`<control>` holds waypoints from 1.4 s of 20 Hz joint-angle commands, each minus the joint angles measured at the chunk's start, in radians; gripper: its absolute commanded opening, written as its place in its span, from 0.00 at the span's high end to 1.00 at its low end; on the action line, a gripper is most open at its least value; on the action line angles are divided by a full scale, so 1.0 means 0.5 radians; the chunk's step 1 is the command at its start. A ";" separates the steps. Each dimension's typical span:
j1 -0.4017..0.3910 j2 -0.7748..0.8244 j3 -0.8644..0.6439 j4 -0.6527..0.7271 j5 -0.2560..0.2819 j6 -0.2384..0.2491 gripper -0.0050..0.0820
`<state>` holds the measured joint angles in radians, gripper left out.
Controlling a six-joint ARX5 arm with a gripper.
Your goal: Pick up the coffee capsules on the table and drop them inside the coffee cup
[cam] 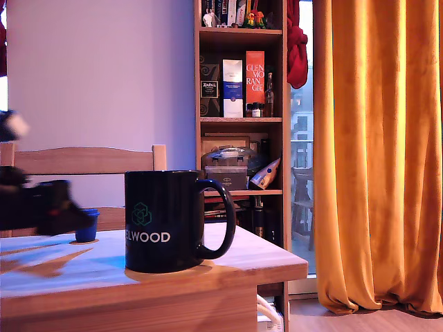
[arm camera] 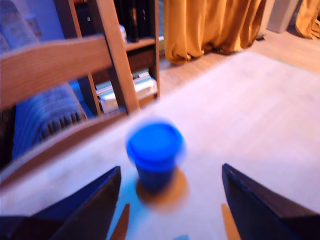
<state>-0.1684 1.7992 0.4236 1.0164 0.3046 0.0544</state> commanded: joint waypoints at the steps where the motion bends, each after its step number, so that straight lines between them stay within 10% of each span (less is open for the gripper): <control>1: -0.005 0.098 0.051 0.002 0.002 0.013 0.27; 10: -0.005 0.201 0.153 -0.014 0.004 0.014 0.28; 16: -0.005 0.213 0.243 -0.190 0.058 0.012 0.75; 22: -0.004 0.208 0.273 -0.195 0.063 -0.006 0.76; 28: -0.004 0.017 0.273 -0.395 0.282 -0.108 0.76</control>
<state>-0.1684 1.8515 0.5583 0.8249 0.4332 0.0048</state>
